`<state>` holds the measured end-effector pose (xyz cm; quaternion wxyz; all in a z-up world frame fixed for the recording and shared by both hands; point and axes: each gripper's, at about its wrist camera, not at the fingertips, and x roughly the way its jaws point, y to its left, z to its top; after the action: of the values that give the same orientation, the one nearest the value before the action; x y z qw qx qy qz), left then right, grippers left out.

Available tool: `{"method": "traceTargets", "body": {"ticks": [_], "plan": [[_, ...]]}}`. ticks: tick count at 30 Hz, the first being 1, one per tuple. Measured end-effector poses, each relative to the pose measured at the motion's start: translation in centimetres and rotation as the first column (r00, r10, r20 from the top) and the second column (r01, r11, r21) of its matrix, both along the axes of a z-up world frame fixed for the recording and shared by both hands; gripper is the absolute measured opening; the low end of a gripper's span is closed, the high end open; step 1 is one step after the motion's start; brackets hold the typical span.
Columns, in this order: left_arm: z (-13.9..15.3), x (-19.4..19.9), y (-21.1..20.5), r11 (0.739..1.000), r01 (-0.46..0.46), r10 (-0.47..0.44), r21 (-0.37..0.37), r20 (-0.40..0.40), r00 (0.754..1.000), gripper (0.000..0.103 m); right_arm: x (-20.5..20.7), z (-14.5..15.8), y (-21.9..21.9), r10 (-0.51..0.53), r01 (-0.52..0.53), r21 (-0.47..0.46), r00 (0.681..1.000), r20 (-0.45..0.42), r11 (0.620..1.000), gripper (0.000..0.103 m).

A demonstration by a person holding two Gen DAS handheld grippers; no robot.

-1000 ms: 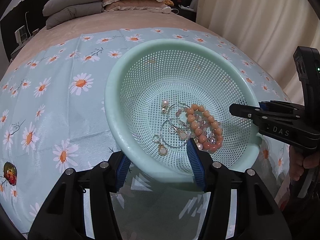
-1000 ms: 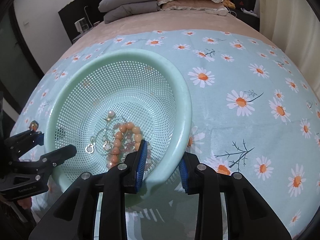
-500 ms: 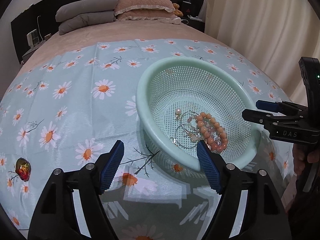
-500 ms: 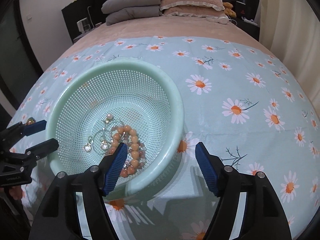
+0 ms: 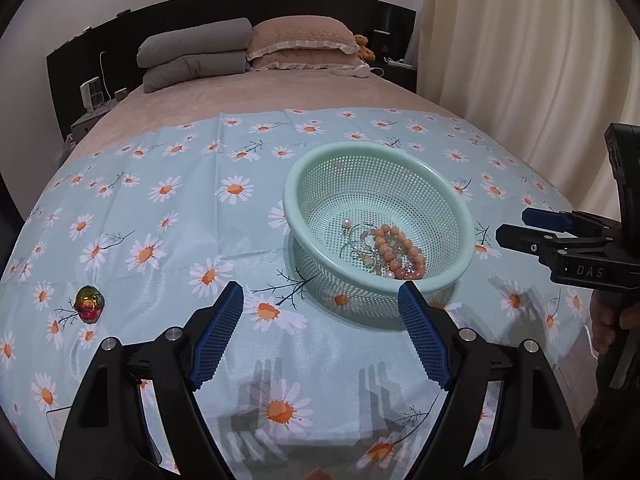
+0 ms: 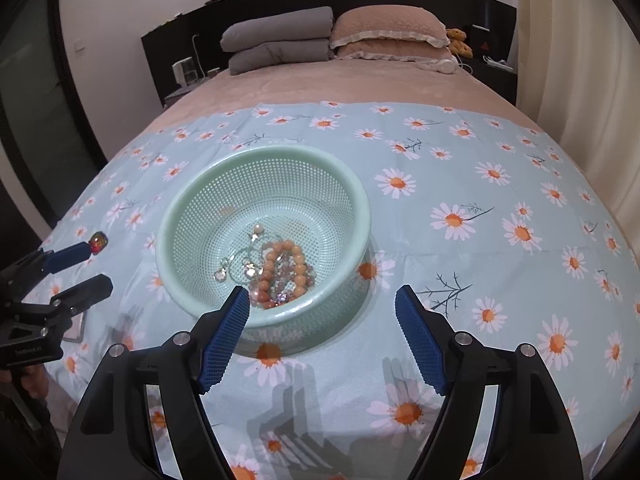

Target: Organize jewelry

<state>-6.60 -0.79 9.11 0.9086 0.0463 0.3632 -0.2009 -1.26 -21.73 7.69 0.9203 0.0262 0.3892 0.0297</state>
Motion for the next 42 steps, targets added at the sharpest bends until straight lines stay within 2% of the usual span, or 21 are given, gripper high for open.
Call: {"method": "traceTargets", "body": {"ticks": [5,10,15,20,30,42], "plan": [[0.6,-1.9,0.3,1.0,-0.028,0.028,-0.011,0.006,1.0,0.079,-2.2,0.1,0.5,0.012,-0.012,-0.013,1.0,0.015,1.0,0.072],[0.5,-3.5,-0.1,0.999,-0.046,0.046,0.003,0.02,0.999,0.079,-4.2,0.1,1.0,0.028,-0.027,-0.03,0.999,0.031,0.999,0.077],[0.5,-5.1,-0.5,0.999,-0.045,0.045,0.0,0.022,0.999,0.079,-6.0,0.5,1.2,0.04,-0.039,-0.025,0.998,0.05,0.999,0.084],[0.7,-6.4,-1.0,0.999,-0.038,0.038,0.006,0.03,0.999,0.079,-7.4,0.9,1.6,0.045,-0.042,-0.039,0.997,0.065,0.998,0.084],[1.8,-8.0,-0.6,0.998,-0.059,0.06,-0.006,0.072,0.996,0.086,-8.9,2.3,1.9,0.023,-0.014,-0.064,0.988,0.15,0.998,0.087],[2.0,-8.3,-1.0,0.998,-0.063,0.063,0.008,0.086,0.994,0.094,-8.8,2.0,2.7,0.039,-0.027,-0.086,0.989,0.14,0.996,0.088]]}}
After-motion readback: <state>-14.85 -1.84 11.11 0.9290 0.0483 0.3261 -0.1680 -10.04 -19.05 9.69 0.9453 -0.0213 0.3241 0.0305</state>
